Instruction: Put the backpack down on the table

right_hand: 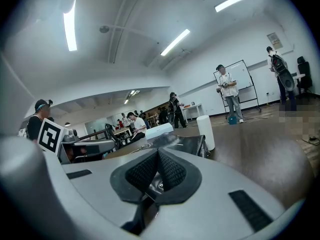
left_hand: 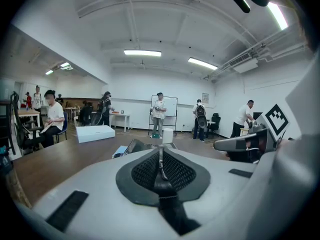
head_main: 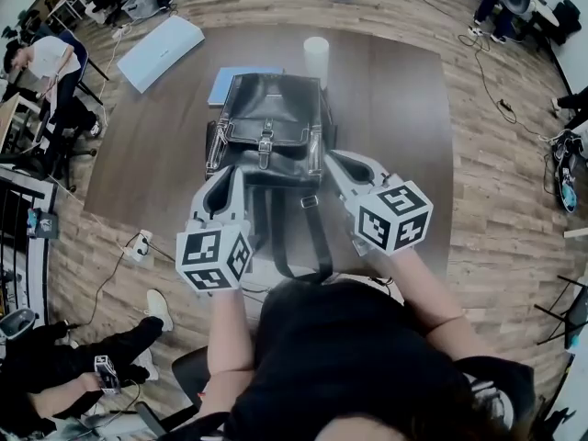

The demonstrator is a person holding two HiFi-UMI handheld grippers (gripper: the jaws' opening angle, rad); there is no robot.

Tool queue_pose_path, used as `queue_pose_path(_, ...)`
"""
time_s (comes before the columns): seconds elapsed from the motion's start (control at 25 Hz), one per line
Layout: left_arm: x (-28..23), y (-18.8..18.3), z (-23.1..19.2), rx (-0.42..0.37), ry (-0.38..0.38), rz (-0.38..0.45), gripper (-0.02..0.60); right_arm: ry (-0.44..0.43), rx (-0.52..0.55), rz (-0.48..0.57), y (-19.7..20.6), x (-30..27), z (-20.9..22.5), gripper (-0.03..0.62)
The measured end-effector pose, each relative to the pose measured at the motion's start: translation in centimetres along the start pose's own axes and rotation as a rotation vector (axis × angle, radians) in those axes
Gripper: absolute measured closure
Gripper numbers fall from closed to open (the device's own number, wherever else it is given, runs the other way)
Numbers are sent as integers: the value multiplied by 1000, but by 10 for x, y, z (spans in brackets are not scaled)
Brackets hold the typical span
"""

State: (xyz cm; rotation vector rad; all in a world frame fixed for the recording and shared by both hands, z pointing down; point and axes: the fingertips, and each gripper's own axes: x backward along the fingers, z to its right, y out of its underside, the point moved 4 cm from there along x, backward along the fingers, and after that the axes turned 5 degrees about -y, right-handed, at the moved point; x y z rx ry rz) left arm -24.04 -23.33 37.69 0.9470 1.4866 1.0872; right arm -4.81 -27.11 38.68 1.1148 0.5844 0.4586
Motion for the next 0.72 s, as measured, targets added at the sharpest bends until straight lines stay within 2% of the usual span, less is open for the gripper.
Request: queue_pose_path(0.72,-7,1,-1,-14,4,-21,537,10,2,-6,-1,-1,4,576)
